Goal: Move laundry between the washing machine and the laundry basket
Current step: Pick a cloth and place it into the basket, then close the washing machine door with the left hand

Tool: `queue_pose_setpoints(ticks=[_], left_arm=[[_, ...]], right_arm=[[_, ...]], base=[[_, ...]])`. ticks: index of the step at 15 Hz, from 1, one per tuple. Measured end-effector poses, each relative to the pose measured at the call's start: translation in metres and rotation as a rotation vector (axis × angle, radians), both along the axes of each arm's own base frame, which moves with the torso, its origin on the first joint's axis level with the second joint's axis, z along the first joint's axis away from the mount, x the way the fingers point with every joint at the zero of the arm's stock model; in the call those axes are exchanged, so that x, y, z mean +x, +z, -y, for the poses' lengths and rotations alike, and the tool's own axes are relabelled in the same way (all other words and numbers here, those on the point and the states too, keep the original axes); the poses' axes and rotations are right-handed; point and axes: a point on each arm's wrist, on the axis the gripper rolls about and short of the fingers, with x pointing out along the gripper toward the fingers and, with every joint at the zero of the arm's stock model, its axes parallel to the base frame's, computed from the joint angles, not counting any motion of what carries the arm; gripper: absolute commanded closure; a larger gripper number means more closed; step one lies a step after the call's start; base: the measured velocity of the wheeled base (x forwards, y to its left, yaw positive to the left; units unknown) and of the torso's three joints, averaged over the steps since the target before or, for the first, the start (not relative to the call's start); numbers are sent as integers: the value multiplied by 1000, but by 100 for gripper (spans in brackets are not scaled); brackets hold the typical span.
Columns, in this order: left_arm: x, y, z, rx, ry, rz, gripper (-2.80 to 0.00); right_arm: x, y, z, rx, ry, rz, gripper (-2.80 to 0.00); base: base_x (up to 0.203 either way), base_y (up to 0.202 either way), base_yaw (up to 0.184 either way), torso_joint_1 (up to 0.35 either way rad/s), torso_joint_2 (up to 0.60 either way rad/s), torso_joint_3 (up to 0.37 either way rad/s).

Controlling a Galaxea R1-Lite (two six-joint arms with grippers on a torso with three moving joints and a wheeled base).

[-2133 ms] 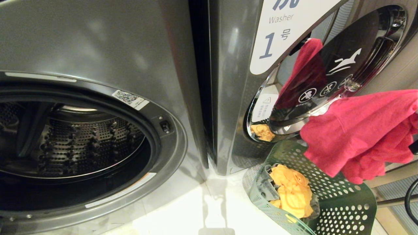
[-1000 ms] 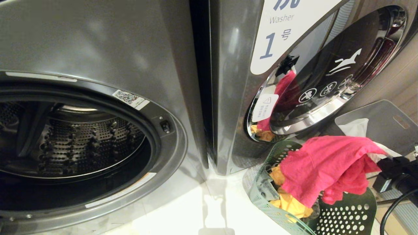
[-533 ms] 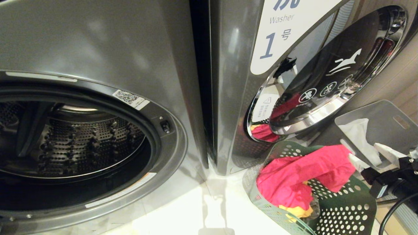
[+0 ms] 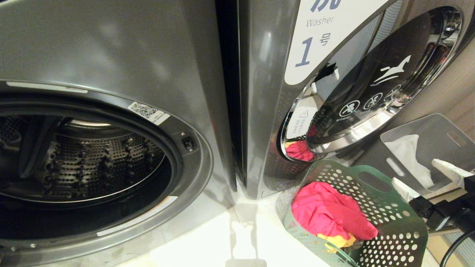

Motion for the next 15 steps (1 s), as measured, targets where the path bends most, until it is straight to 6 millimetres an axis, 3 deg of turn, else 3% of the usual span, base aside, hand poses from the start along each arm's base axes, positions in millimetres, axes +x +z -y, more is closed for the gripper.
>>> queue_pose_setpoints(ticks=[8,9,15], left_arm=[[0,0,0,0,0,0,0],[0,0,0,0,0,0,0],[0,0,0,0,0,0,0]], right_arm=[[-22,15,-4,-1,39,95,-280],[-23,16,-4,0,40,102,0],[-25,17,-4,9,36,107,0]], base=[[0,0,0,0,0,0],[0,0,0,0,0,0],[0,0,0,0,0,0]])
